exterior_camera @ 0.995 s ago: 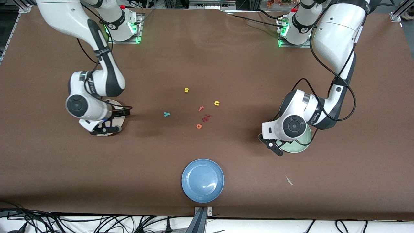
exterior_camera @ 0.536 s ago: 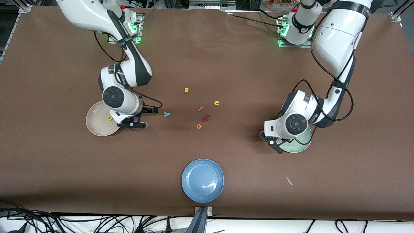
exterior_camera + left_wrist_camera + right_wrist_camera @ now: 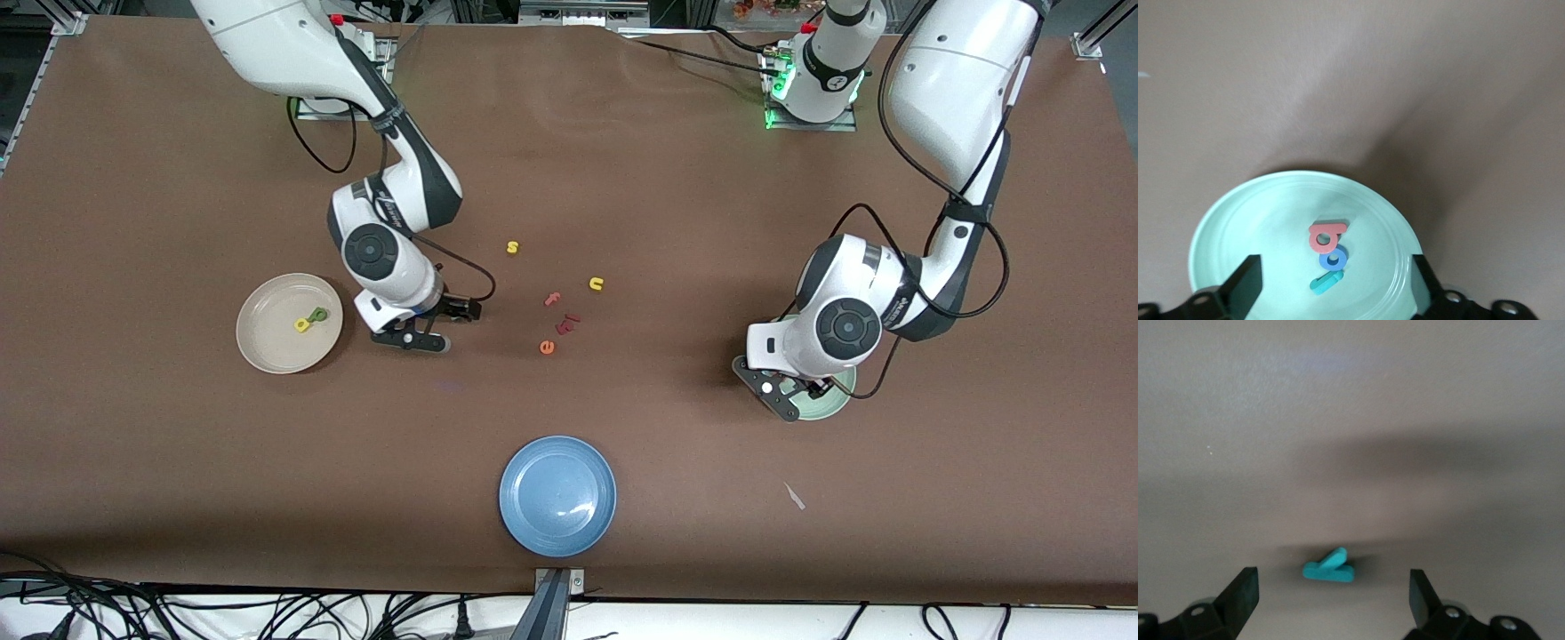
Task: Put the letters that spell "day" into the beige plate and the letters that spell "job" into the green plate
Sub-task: 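Grasp the teal Y letter with the right gripper while the left gripper withdraws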
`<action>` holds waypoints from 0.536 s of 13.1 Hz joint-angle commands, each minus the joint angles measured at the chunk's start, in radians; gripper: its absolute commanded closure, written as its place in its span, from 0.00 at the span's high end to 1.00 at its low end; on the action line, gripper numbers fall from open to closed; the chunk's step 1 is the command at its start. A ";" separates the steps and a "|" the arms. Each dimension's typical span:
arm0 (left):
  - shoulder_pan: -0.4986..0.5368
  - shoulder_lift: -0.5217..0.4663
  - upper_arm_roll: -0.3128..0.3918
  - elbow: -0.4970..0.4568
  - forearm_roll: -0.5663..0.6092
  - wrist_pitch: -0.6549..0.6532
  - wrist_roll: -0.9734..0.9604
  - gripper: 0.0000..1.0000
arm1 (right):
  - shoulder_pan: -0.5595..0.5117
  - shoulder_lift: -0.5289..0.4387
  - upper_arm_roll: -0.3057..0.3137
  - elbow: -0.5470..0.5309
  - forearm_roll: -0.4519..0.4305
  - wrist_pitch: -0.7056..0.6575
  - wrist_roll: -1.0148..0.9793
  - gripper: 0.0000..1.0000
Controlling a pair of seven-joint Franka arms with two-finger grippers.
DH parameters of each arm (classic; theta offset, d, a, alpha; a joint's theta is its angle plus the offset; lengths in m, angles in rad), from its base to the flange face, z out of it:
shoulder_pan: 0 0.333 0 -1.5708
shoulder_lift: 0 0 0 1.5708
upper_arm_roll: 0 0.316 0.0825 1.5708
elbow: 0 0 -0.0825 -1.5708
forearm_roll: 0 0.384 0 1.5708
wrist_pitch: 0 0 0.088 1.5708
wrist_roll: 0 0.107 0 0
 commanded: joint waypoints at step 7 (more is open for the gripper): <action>-0.003 -0.144 -0.069 0.151 -0.072 -0.318 -0.137 1.00 | 0.012 0.055 0.000 0.028 0.012 0.044 0.017 0.90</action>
